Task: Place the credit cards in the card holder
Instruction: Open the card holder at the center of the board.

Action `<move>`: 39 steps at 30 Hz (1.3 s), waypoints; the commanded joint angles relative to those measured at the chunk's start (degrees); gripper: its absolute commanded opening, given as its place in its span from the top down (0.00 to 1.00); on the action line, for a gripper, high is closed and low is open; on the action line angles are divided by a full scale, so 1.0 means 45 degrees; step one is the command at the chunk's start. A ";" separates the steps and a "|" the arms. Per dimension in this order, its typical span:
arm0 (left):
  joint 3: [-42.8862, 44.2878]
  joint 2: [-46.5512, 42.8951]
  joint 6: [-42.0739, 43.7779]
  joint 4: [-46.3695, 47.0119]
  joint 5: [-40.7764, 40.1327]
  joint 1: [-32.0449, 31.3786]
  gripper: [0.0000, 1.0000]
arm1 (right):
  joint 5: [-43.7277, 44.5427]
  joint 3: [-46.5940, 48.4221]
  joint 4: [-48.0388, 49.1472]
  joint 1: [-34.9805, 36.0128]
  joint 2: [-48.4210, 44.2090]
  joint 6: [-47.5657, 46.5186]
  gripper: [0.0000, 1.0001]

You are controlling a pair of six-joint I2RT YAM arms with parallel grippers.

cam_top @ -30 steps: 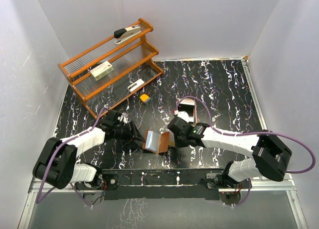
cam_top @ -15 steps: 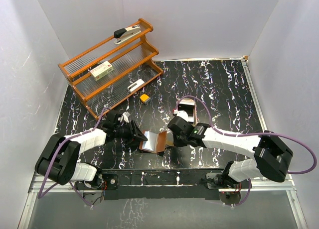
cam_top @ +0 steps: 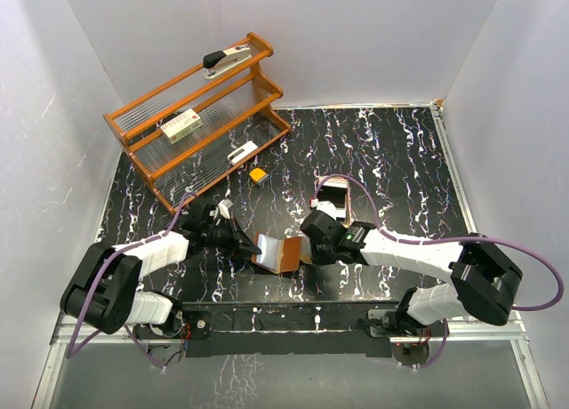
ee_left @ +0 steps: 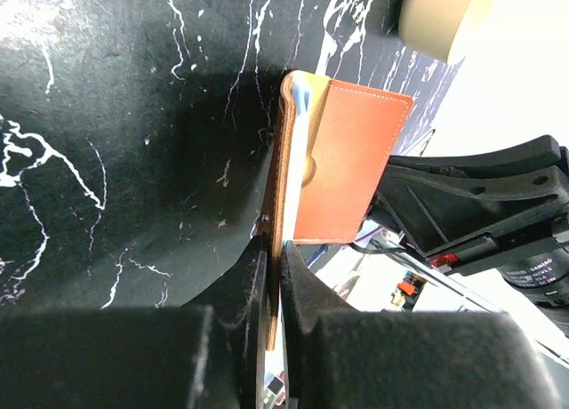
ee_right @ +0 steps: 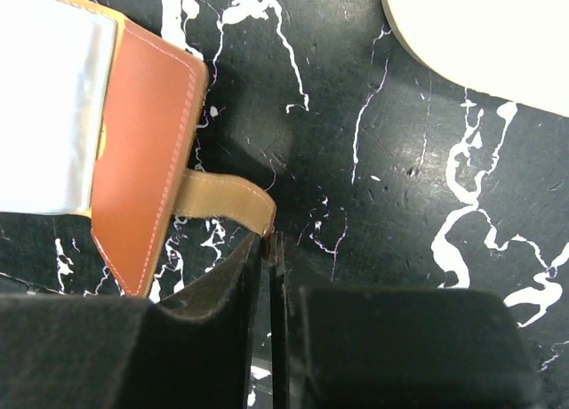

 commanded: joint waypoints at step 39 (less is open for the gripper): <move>-0.0002 -0.2064 0.0783 -0.0964 0.0216 -0.0383 0.90 | -0.2746 0.1995 0.2771 0.0099 0.2628 0.0858 0.72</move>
